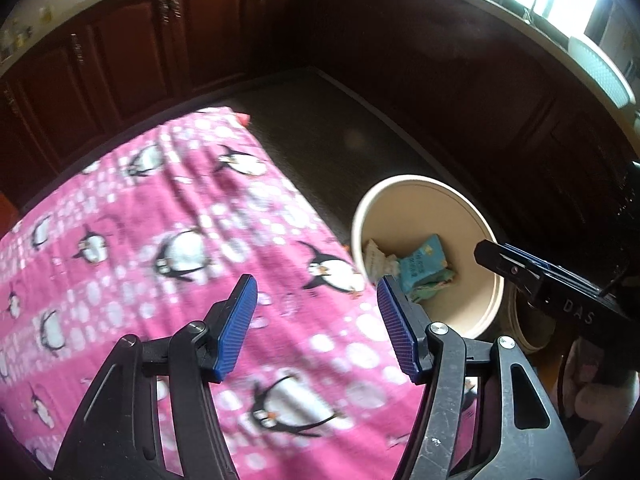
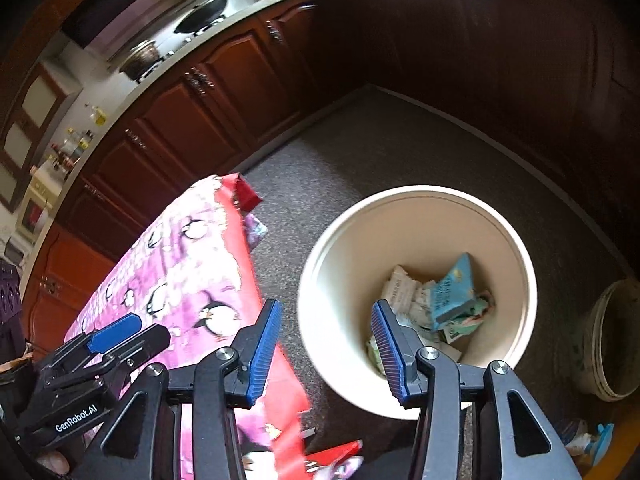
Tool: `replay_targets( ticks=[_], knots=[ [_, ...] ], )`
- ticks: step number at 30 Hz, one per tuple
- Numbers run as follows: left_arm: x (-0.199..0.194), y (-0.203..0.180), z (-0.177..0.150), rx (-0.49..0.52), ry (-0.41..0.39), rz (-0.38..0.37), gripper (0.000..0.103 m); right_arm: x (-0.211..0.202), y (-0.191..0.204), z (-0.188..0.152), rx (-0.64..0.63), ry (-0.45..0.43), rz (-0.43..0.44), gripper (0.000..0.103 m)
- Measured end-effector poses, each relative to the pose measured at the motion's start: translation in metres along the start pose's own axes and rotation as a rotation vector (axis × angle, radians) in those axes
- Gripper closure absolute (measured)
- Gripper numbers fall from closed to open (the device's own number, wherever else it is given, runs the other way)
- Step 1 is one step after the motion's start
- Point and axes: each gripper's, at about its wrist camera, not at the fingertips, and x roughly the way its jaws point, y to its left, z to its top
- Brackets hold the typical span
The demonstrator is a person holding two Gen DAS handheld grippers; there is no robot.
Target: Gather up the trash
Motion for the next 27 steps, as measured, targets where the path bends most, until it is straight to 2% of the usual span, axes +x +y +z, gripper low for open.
replay_targets(
  ticks=[2,11,16,19,25,27],
  knots=[
    [-0.008,0.009,-0.002,-0.008,-0.014,0.016,0.042,0.0,0.01,-0.001,-0.011,-0.002,0.011,0.051],
    [-0.036,0.037,-0.01,-0.038,-0.078,0.079,0.042,-0.001,0.05,-0.011,-0.072,-0.004,0.044,0.051],
    [-0.049,0.036,-0.013,-0.039,-0.111,0.088,0.042,-0.009,0.057,-0.016,-0.1,-0.035,-0.004,0.047],
    [-0.056,0.03,-0.012,-0.034,-0.144,0.056,0.042,-0.019,0.058,-0.018,-0.109,-0.075,-0.068,0.04],
    [-0.069,0.014,-0.005,0.005,-0.201,-0.007,0.042,-0.046,0.054,-0.015,-0.097,-0.167,-0.176,0.038],
    [-0.072,0.01,-0.003,0.011,-0.205,-0.032,0.034,-0.06,0.056,-0.018,-0.097,-0.216,-0.219,0.034]
  ],
)
